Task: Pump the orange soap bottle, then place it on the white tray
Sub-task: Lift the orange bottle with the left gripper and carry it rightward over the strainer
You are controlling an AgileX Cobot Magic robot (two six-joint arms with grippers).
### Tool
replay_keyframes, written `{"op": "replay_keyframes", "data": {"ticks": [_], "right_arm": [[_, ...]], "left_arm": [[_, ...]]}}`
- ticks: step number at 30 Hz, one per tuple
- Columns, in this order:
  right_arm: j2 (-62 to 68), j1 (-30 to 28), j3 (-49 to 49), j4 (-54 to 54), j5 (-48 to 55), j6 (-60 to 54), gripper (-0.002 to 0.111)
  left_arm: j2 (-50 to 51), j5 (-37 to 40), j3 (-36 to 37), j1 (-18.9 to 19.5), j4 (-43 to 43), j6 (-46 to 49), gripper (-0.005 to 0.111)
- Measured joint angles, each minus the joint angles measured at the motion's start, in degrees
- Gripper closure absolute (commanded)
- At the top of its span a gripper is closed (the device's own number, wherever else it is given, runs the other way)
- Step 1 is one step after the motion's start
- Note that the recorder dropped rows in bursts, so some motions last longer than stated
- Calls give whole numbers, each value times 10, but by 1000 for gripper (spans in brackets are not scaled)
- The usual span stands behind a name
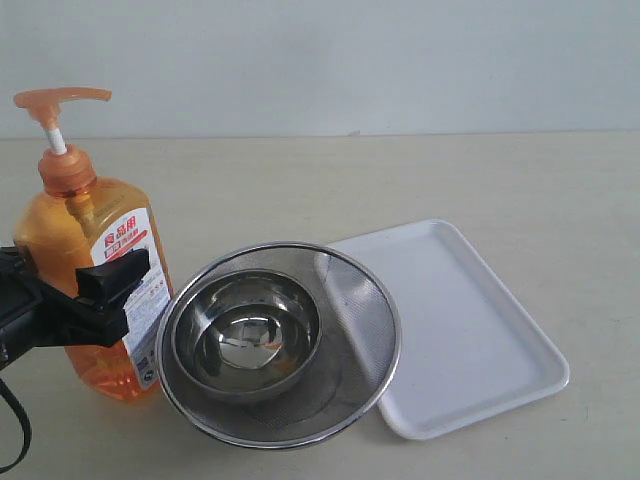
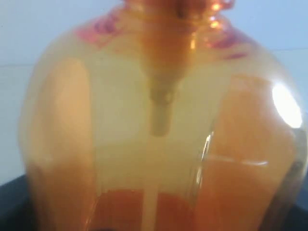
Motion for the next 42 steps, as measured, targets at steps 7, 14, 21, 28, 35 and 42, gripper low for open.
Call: {"op": "replay_keyframes", "data": {"ticks": [7, 14, 21, 28, 35, 42], "right_arm": [[0, 0, 0, 0, 0, 0, 108], [0, 0, 0, 0, 0, 0, 108], [0, 0, 0, 0, 0, 0, 108], [0, 0, 0, 0, 0, 0, 108], [0, 0, 0, 0, 0, 0, 108], [0, 0, 0, 0, 1, 0, 108]], "left_arm": [[0, 8, -8, 0, 36, 1, 102], [-9, 3, -9, 0, -4, 13, 102], [-82, -2, -30, 0, -15, 20, 102], [-134, 107, -154, 0, 38, -13, 102], [-134, 119, -248, 0, 122, -112, 102], [-96, 118, -334, -5, 217, -222, 102]]}}
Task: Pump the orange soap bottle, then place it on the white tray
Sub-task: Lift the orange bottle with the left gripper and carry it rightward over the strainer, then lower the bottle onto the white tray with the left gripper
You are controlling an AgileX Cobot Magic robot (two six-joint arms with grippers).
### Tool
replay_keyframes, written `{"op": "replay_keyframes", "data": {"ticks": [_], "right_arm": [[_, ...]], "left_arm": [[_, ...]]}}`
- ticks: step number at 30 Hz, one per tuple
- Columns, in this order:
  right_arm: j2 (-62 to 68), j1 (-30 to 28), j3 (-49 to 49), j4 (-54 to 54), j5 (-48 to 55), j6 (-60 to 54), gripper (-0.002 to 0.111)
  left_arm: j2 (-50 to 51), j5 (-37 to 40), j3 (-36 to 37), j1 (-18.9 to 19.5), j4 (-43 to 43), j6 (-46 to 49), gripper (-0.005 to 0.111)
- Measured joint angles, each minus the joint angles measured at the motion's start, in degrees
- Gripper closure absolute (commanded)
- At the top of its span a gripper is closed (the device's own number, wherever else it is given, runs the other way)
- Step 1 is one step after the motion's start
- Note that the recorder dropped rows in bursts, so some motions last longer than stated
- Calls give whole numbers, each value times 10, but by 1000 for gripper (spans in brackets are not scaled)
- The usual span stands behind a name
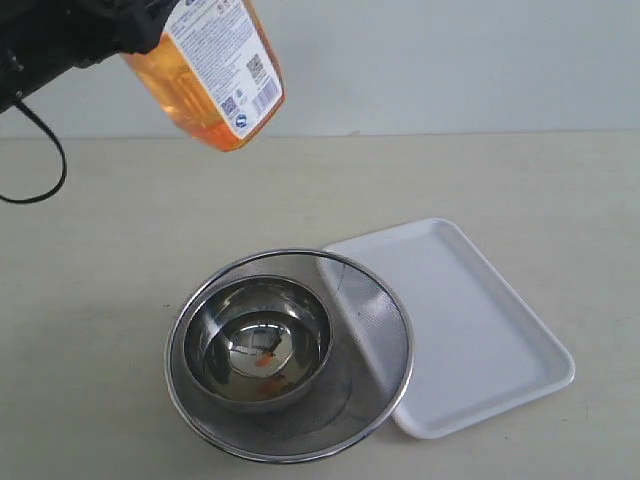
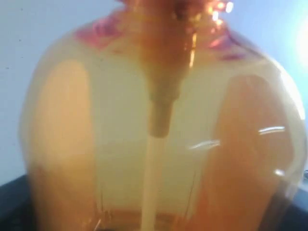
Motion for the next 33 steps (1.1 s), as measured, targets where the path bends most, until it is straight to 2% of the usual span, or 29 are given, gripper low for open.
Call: {"op": "replay_keyframes", "data": {"ticks": [3, 9, 13, 18, 23, 28, 33], "right_arm": [[0, 0, 0, 0, 0, 0, 108], [0, 0, 0, 0, 0, 0, 108], [0, 0, 0, 0, 0, 0, 108], [0, 0, 0, 0, 0, 0, 108], [0, 0, 0, 0, 0, 0, 108], [0, 0, 0, 0, 0, 0, 108], [0, 0, 0, 0, 0, 0, 108]], "left_arm": [[21, 5, -40, -20, 21, -13, 102], [63, 39, -112, -113, 44, -2, 102], [105, 53, -152, -169, 20, 23, 102], [170, 64, -193, -213, -10, 52, 102], [247, 69, -223, -241, -14, 62, 102], [325, 69, -228, -246, -14, 63, 102], [400, -9, -228, -246, -19, 64, 102]]}}
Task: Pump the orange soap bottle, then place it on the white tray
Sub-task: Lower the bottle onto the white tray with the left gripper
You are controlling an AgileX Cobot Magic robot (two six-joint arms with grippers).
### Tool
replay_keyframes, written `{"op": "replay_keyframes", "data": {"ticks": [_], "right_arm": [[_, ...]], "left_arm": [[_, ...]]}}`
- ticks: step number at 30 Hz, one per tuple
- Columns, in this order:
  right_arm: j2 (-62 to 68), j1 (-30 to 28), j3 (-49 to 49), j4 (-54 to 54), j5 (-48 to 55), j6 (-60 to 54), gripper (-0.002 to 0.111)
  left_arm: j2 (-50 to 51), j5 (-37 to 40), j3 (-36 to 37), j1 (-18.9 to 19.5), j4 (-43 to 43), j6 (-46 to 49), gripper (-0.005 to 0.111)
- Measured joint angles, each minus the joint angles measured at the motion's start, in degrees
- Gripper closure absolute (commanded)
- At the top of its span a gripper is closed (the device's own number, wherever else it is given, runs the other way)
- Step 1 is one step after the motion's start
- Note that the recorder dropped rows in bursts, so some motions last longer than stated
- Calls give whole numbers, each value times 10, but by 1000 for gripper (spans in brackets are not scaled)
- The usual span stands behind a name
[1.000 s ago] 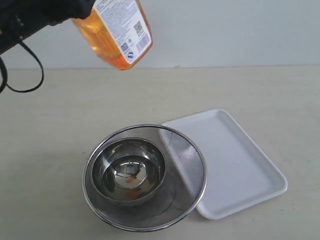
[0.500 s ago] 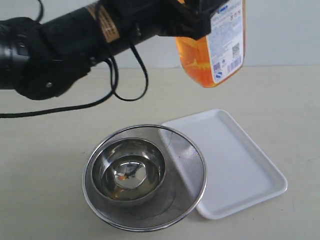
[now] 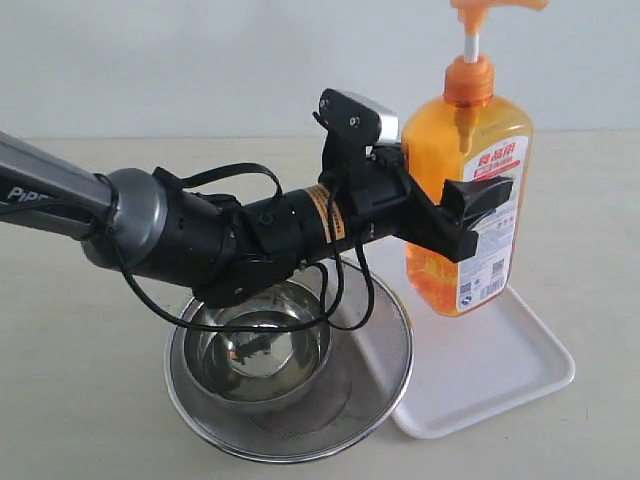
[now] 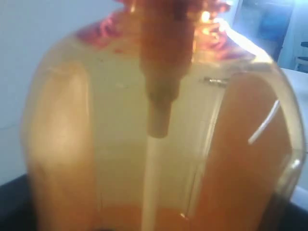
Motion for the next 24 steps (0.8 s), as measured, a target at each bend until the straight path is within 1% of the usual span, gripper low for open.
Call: {"op": "replay_keyframes", "data": {"ticks": [2, 4, 15, 17, 19, 24], "right_arm": [[0, 0, 0, 0, 0, 0, 108], [0, 0, 0, 0, 0, 0, 108], [0, 0, 0, 0, 0, 0, 108], [0, 0, 0, 0, 0, 0, 108], [0, 0, 0, 0, 0, 0, 108], [0, 0, 0, 0, 0, 0, 108]], "left_arm": [[14, -3, 0, 0, -1, 0, 102], [22, 12, 0, 0, -4, 7, 102], [22, 54, -2, 0, -14, 15, 102], [22, 54, -2, 0, -14, 15, 95], [22, 54, -2, 0, -14, 15, 83], [22, 55, -2, 0, -14, 15, 46]]}}
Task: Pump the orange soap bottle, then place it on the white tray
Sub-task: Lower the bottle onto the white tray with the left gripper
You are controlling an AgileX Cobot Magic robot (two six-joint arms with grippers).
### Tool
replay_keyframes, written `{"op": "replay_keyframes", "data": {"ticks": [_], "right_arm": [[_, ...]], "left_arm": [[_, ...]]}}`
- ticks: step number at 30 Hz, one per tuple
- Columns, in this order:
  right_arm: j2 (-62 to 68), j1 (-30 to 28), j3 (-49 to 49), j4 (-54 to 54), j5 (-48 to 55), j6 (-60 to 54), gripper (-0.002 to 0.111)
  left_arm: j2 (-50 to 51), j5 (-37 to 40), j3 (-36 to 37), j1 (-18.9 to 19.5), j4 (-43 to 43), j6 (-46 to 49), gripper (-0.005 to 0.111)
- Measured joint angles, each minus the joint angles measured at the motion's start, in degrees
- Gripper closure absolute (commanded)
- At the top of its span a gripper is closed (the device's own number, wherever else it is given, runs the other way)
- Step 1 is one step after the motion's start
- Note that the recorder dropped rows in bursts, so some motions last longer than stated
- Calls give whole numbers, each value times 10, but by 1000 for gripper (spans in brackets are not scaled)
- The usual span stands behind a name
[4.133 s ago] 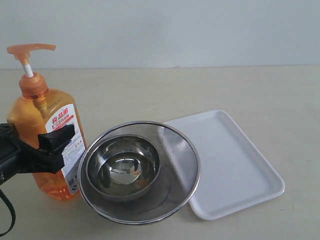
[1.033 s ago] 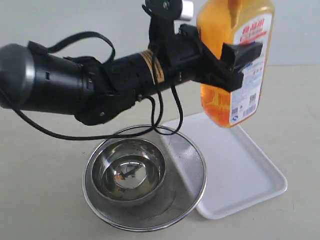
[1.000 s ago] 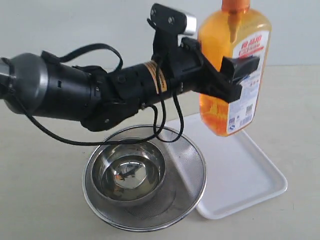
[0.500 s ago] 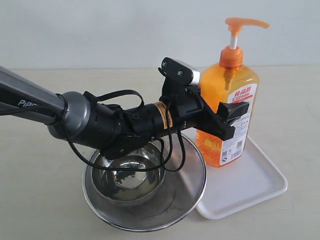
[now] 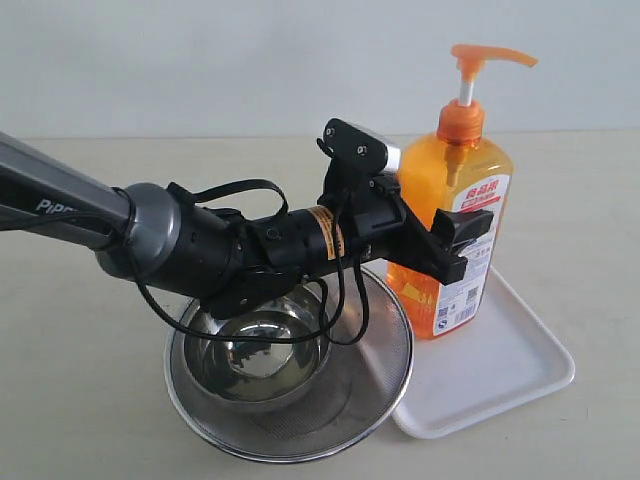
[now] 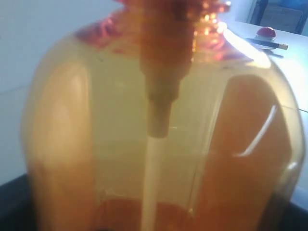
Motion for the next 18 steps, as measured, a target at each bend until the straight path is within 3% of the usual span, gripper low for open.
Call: {"op": "replay_keyframes", "data": {"ticks": [3, 6, 13, 18], "right_arm": [[0, 0, 0, 0, 0, 0, 108], [0, 0, 0, 0, 0, 0, 108], [0, 0, 0, 0, 0, 0, 108], [0, 0, 0, 0, 0, 0, 108]], "left_arm": [[0, 0, 0, 0, 1, 0, 31], [-2, -15, -2, 0, 1, 1, 24], [-19, -34, -8, 0, 0, 1, 22], [-46, 30, -8, 0, 0, 1, 22]]}}
